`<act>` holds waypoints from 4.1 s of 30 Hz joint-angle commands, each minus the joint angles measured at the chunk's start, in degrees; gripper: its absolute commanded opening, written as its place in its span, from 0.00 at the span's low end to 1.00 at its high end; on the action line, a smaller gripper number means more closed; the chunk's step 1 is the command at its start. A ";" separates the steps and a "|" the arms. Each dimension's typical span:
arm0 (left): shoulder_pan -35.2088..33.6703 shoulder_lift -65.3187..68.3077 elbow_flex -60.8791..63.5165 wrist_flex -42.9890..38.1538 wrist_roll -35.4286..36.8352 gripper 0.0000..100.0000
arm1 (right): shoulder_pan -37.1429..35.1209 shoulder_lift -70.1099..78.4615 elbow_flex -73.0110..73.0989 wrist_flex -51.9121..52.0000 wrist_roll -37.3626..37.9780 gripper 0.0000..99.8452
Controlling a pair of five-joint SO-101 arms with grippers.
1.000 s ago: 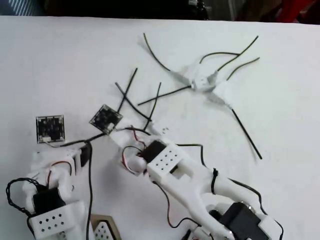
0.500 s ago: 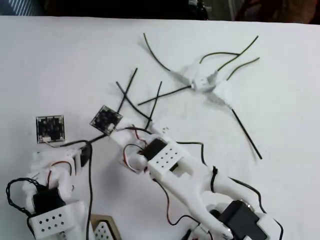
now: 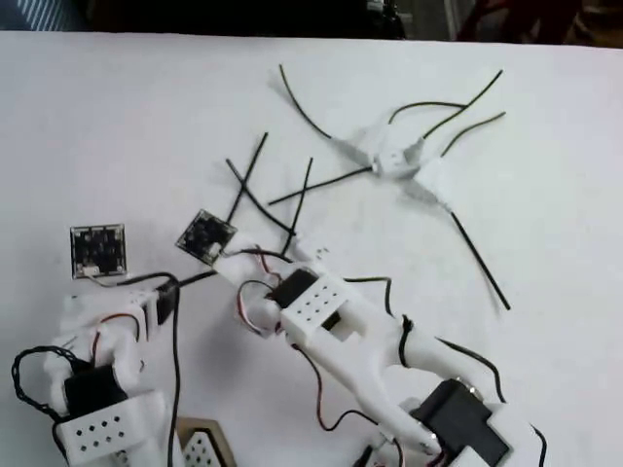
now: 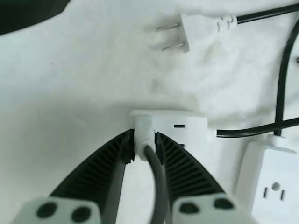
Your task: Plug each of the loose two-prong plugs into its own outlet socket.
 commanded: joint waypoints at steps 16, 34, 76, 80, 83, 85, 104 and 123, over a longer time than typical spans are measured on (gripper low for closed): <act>-0.66 -0.84 0.35 -0.70 0.35 0.34 | 1.01 -31.87 -3.16 2.95 0.62 0.02; -0.66 -0.84 0.53 -0.62 0.35 0.34 | 25.19 -26.15 -11.87 -4.00 1.05 0.02; -0.66 -0.84 0.62 -0.53 0.35 0.34 | 3.65 24.13 -47.65 8.13 -36.57 0.11; -0.66 -0.84 0.62 -0.53 0.35 0.34 | 5.67 24.48 -49.85 9.36 -37.19 0.11; -0.66 -0.84 0.62 -0.62 0.35 0.34 | 9.98 21.93 -50.90 10.07 -37.19 0.11; -0.66 -0.84 0.62 -0.62 0.35 0.34 | 13.41 20.70 -51.16 9.80 -37.19 0.11; -0.66 -0.84 0.62 -0.79 0.35 0.34 | 35.82 0.40 -51.16 12.44 -34.55 0.11; -0.66 -0.84 0.62 -0.70 0.35 0.34 | 6.81 12.00 -46.77 20.09 -38.07 0.11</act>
